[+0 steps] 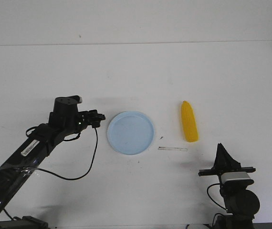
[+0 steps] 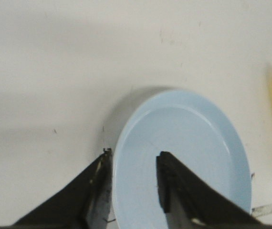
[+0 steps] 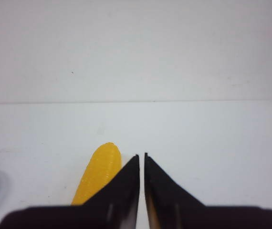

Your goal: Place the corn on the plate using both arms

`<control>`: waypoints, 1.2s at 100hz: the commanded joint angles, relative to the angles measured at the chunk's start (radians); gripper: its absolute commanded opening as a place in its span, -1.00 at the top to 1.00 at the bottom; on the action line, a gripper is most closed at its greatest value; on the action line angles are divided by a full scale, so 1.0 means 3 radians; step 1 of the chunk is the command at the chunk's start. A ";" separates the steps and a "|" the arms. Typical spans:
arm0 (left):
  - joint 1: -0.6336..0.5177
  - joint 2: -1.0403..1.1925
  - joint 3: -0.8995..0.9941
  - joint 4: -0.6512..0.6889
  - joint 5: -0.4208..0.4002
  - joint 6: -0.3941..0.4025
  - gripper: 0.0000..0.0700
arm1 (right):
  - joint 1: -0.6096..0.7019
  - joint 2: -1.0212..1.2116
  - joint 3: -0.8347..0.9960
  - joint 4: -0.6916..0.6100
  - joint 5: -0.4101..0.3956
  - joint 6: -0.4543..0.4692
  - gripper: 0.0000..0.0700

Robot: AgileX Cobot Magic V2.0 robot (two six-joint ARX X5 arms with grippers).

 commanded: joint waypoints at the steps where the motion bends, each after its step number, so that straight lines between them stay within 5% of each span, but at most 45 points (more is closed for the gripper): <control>1: 0.0041 -0.0090 -0.0067 0.0120 -0.0089 0.0272 1.00 | 0.0005 0.0000 -0.0005 0.0042 0.0008 -0.0003 0.96; 40: 0.0425 -0.1086 -0.1190 0.1134 -0.0783 0.1230 1.00 | 0.0005 0.0000 -0.0005 0.0042 0.0008 -0.0003 0.96; 56: 0.0546 -0.1596 -0.1563 0.1242 -0.0805 0.1472 1.00 | 0.0005 0.0000 -0.0005 0.0042 0.0008 -0.0003 0.96; 120: 0.1054 -0.3431 -0.2326 0.1016 -0.0804 0.1534 1.00 | 0.0005 0.0000 -0.0005 0.0042 0.0008 -0.0003 0.96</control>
